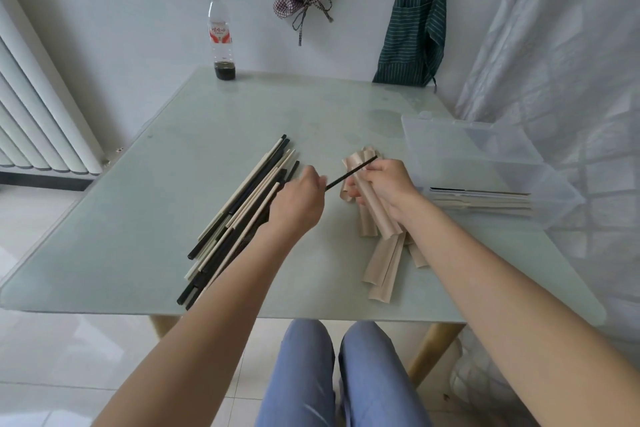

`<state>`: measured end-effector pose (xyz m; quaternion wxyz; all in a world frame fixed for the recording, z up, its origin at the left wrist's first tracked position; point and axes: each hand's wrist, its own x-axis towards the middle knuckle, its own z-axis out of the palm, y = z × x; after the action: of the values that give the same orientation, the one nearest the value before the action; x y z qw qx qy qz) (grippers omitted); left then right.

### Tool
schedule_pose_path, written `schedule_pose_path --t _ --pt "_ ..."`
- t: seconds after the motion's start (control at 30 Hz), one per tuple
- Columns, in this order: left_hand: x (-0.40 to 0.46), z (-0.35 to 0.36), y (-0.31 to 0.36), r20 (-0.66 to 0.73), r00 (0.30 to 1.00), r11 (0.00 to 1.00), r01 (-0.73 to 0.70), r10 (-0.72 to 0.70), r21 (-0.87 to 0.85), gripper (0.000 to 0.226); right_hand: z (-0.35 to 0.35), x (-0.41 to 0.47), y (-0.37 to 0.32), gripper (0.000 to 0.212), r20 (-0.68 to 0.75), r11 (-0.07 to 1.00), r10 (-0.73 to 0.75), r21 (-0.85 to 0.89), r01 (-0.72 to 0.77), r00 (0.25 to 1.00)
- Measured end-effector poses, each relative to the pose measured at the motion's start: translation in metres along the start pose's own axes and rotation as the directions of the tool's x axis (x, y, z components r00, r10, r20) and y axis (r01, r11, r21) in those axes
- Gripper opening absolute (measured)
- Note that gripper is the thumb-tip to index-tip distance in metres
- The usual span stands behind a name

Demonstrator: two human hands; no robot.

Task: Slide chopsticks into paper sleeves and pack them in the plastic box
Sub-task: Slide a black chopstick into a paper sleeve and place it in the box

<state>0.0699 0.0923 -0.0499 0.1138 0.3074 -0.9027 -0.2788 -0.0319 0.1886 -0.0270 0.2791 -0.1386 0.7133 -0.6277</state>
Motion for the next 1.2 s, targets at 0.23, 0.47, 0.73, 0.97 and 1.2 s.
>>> schedule_pose_path --t 0.23,0.47,0.73,0.97,1.2 --pt "0.001 -0.008 -0.015 -0.051 0.976 0.969 -0.201 0.21 0.143 0.029 -0.013 0.008 0.004 0.026 -0.043 0.955 -0.1 -0.286 0.084 0.994" --pt "0.001 -0.01 -0.024 -0.159 0.971 0.978 -0.161 0.181 0.129 0.059 -0.013 0.011 0.008 0.026 -0.041 0.76 -0.266 -0.624 0.183 0.963" --pt "-0.001 -0.013 -0.019 -0.257 0.955 0.983 -0.112 0.148 0.149 0.034 -0.011 0.009 0.001 0.028 0.169 0.538 -0.341 -0.772 0.34 0.925" --pt "-0.002 -0.019 -0.025 -0.232 0.959 0.976 -0.125 0.165 0.178 0.023 -0.014 0.007 -0.001 0.028 0.338 0.429 -0.263 -0.798 0.423 0.904" --pt "-0.003 -0.023 -0.022 -0.226 0.964 0.989 -0.125 0.141 0.083 0.017 -0.007 0.002 -0.005 0.014 0.461 0.58 -0.198 -0.657 0.482 0.865"
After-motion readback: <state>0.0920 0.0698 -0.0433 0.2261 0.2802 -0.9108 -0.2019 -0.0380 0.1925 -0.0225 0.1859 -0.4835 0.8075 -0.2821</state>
